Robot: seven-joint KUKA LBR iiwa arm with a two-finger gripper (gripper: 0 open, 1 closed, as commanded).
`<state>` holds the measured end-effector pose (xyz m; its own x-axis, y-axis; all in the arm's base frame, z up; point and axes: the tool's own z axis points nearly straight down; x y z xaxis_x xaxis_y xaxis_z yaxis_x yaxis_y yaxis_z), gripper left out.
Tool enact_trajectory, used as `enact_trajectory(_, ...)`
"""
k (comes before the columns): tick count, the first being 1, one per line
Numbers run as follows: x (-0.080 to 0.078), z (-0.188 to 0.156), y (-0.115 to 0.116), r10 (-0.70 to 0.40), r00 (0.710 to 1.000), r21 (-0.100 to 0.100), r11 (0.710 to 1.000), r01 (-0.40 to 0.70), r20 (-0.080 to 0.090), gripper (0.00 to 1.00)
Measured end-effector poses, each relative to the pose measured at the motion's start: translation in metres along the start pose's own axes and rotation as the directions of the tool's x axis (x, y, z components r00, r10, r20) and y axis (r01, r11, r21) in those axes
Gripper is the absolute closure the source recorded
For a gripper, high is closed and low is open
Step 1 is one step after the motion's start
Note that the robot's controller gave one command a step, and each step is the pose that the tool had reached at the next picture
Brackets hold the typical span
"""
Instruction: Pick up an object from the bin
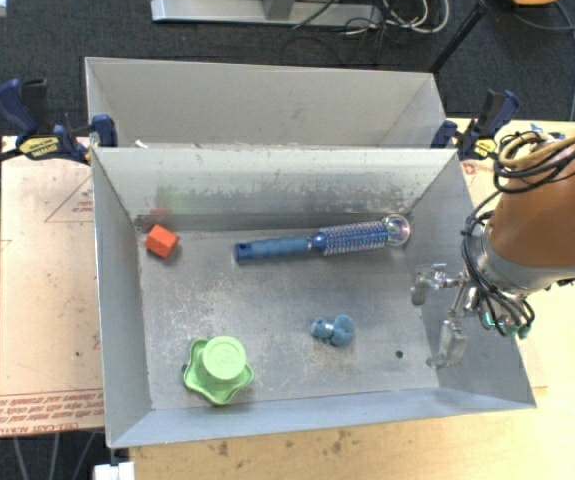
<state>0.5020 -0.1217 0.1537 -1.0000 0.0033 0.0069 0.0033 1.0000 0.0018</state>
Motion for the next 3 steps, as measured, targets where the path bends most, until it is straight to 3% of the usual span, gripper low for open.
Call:
enact_trajectory(1,-0.026,0.086,0.108,-0.23,0.973,-0.001,0.973,0.23,0.004,0.0)
enact_trajectory(2,-0.024,0.052,0.137,-0.239,0.971,0.001,0.971,0.239,0.011,0.0)
enact_trajectory(3,-0.025,0.054,0.118,-0.009,1.0,0.001,1.0,0.009,0.009,0.0)
